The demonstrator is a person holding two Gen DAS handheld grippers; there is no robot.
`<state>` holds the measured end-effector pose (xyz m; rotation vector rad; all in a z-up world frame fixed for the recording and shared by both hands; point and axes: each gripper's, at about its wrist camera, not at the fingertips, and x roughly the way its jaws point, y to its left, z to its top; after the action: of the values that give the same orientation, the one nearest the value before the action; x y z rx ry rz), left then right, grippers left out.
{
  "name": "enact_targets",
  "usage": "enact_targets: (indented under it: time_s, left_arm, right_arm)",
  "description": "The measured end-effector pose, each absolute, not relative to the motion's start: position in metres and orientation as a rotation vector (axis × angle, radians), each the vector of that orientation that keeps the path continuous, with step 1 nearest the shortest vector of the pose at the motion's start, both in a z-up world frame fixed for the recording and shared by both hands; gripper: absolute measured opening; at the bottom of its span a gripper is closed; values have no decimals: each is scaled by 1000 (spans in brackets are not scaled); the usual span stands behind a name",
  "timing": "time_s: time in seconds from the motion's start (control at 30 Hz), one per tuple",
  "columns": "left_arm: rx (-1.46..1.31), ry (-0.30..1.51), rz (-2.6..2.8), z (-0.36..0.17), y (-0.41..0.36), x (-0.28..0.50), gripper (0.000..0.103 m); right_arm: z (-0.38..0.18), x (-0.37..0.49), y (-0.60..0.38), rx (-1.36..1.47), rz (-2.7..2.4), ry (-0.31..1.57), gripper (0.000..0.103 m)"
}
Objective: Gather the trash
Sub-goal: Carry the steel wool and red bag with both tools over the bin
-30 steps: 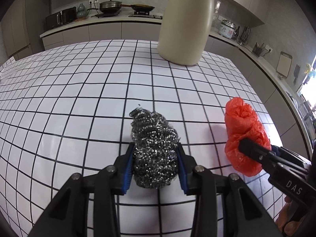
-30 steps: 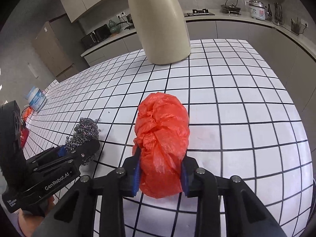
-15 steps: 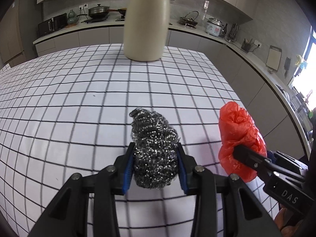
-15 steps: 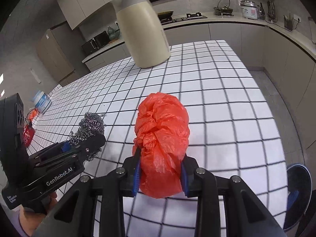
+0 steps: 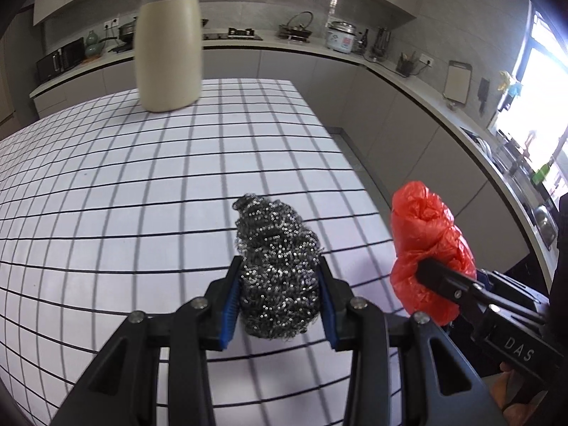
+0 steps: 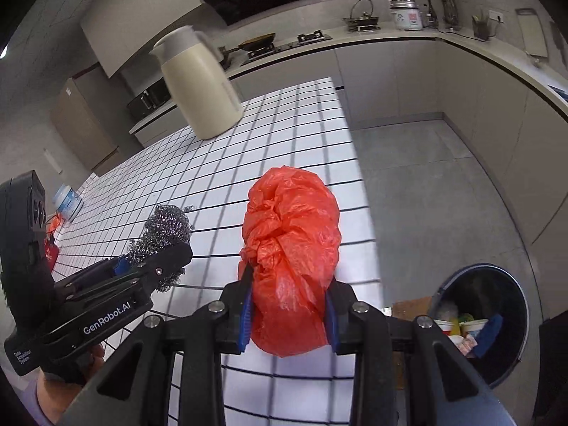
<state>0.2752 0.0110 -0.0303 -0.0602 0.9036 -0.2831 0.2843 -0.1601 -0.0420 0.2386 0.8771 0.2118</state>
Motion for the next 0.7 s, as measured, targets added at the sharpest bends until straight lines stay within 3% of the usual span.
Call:
enact_targets:
  time_s: [0.7]
  left_arm:
    - [62,932,-524,-39,-158,241,40]
  right_arm:
    - [-48,204,-340,360,-36,849,35]
